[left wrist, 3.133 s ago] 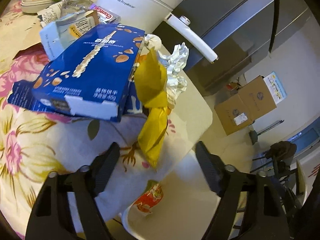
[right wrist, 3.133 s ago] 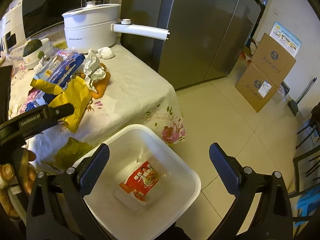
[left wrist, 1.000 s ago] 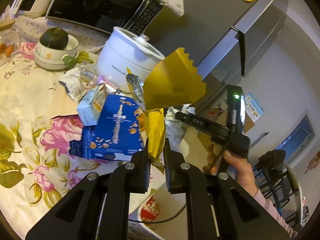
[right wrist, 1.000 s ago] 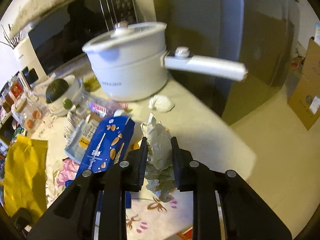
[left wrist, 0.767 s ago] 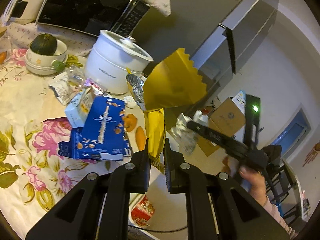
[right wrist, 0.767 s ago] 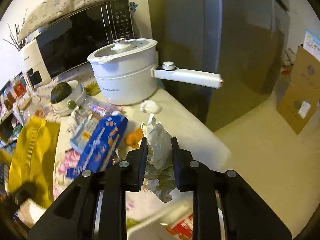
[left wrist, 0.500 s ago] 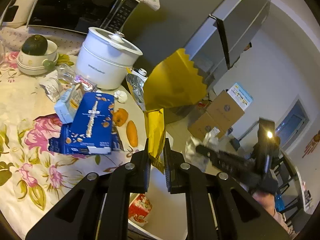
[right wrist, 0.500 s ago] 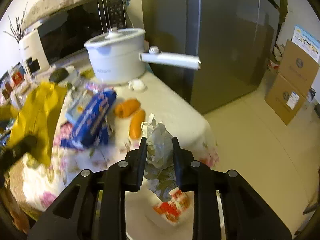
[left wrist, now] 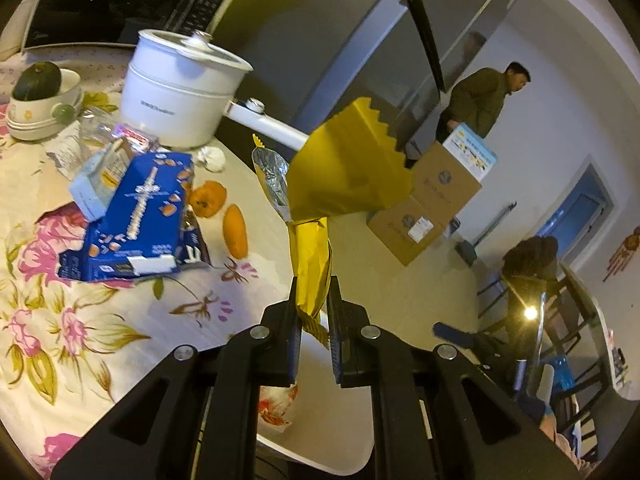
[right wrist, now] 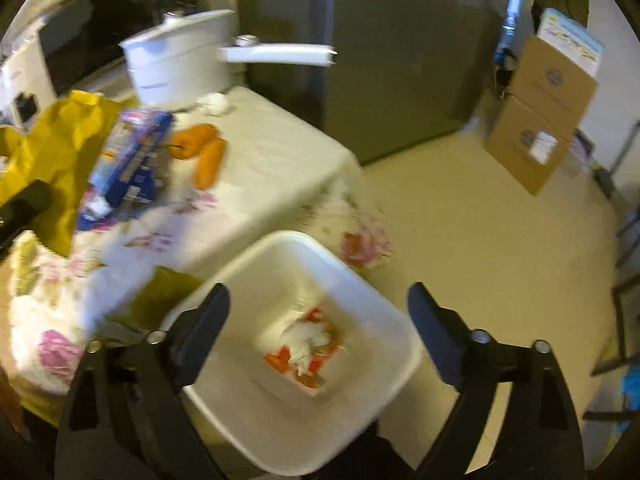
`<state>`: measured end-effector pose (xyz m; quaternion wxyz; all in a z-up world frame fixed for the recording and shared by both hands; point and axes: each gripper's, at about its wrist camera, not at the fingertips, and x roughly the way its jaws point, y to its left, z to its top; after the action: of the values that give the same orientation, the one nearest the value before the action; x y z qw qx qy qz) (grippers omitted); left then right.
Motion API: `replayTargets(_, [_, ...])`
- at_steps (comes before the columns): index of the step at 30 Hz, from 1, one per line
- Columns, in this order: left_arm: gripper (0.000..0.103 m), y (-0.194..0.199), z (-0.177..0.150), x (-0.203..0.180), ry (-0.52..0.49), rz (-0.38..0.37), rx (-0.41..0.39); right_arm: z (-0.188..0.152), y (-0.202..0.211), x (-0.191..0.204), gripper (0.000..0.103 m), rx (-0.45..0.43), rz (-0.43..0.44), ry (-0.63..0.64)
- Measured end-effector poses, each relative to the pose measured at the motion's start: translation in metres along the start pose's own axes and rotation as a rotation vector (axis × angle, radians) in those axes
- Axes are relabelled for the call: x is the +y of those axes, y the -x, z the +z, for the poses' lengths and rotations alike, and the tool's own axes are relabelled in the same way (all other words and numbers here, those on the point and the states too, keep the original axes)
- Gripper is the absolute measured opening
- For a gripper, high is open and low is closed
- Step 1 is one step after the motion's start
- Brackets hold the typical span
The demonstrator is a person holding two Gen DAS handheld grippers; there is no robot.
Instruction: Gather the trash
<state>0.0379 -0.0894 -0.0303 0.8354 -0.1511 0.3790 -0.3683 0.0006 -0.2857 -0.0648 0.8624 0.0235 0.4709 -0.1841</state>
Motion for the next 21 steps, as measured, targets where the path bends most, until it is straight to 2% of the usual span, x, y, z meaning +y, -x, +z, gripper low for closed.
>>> replayTargets(2, [0.012, -0.007, -0.004, -0.005, -0.01, -0.009, 0.025, -0.002, 0.0, -0.003, 0.094, -0.028, -0.095, 0.025])
replayTargets(5, [0.012, -0.018, -0.01, -0.01, -0.017, -0.029, 0.07, -0.004, 0.003, -0.008, 0.096, -0.063, -0.153, 0.026])
replayTargets(13, [0.013, -0.056, -0.035, -0.014, -0.028, -0.052, 0.21, -0.004, 0.002, -0.02, 0.096, -0.053, -0.145, -0.011])
replayTargets(15, [0.015, -0.071, -0.041, -0.01, -0.01, -0.071, 0.271, -0.004, 0.002, -0.018, 0.096, -0.054, -0.145, -0.002])
replayTargets(16, [0.027, -0.08, -0.046, -0.006, 0.008, -0.08, 0.313, -0.005, 0.003, -0.017, 0.096, -0.052, -0.143, 0.002])
replayTargets(17, [0.046, -0.084, -0.049, -0.004, 0.02, -0.084, 0.331, -0.005, 0.002, -0.015, 0.096, -0.049, -0.139, 0.007])
replayTargets(18, [0.055, -0.089, -0.052, 0.0, 0.035, -0.085, 0.35, -0.005, 0.001, -0.014, 0.096, -0.045, -0.134, 0.011])
replayTargets(21, [0.057, -0.093, -0.054, 0.003, 0.042, -0.071, 0.374, -0.004, 0.002, -0.01, 0.096, -0.043, -0.127, 0.02])
